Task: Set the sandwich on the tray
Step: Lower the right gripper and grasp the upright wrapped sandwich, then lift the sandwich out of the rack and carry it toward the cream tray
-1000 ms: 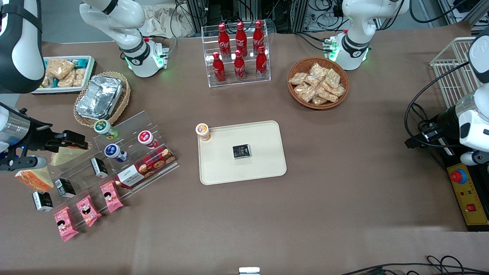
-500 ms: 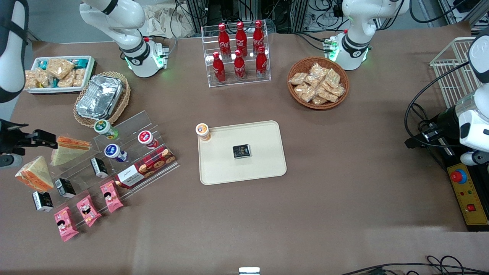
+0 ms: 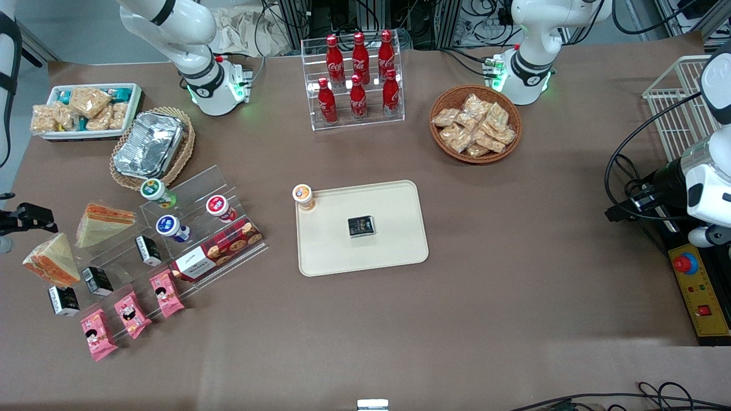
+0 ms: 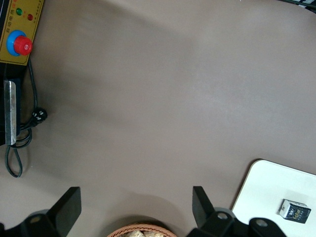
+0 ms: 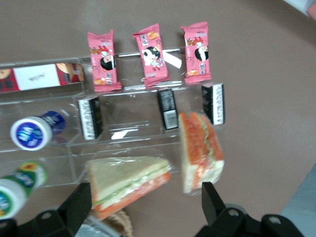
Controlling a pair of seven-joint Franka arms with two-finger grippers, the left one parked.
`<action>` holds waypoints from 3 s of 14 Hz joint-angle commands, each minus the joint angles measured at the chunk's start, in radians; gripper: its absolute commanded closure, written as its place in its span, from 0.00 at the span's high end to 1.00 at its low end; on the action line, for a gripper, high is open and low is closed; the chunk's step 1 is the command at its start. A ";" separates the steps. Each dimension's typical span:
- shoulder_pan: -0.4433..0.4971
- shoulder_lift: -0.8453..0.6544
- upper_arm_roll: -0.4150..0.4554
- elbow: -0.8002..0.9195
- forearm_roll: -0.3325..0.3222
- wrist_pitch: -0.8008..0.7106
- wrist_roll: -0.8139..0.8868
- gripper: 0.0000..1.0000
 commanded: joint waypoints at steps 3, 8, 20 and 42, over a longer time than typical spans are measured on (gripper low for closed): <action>-0.041 0.046 0.003 0.006 -0.011 0.088 -0.170 0.99; -0.043 0.102 -0.014 0.006 -0.038 0.164 -0.304 0.99; -0.084 0.186 -0.034 -0.022 0.057 0.206 -0.350 0.98; 0.112 0.030 -0.023 0.102 0.184 -0.049 -0.407 0.26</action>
